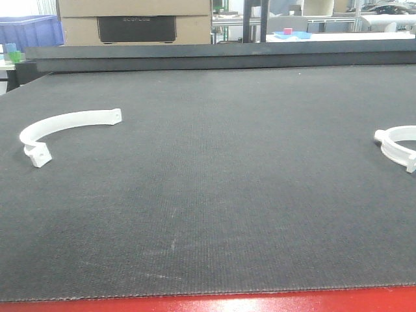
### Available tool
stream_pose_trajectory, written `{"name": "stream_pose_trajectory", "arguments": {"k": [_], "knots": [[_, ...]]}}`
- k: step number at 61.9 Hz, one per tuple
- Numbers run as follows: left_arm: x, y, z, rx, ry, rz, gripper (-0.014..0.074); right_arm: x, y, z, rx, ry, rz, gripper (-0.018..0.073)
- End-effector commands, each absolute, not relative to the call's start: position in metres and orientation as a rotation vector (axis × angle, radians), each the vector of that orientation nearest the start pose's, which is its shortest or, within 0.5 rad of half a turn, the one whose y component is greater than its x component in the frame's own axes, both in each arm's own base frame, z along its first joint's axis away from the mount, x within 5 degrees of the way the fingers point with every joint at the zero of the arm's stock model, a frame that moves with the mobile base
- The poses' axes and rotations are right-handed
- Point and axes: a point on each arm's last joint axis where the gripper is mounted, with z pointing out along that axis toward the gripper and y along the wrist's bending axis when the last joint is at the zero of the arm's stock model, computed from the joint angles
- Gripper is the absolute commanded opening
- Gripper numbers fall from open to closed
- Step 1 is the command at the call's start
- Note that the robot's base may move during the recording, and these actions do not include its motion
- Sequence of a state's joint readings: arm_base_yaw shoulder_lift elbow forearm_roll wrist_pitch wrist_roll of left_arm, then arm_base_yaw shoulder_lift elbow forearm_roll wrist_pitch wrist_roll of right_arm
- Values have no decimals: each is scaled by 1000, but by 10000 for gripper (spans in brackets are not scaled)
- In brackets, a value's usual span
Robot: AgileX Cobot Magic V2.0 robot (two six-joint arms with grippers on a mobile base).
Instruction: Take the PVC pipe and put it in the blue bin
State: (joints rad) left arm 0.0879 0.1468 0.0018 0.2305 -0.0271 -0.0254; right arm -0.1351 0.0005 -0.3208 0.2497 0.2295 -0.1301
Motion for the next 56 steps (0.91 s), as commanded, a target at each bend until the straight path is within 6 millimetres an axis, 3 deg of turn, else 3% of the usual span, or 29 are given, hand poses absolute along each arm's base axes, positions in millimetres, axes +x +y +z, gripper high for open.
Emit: {"name": "stream_pose_trajectory", "arguments": {"k": [1,24,38,47,56], "knots": [[68,5,208,108,1586,225,-111,27,1,304,128,1338,11,-169],[68,5,209,99,1578,215,-111,25,0,309,133,1281,2,-169],[67,7,225,-132,1390,5,-111,23,-2,317,143,1188,-12,-169],[68,7,222,-200,1495,-57,-111,25,0,310,161,1259,46,-169],[67,6,239,-188,1515,-59,-111,25,2,314,172,1289,89,-169]]}}
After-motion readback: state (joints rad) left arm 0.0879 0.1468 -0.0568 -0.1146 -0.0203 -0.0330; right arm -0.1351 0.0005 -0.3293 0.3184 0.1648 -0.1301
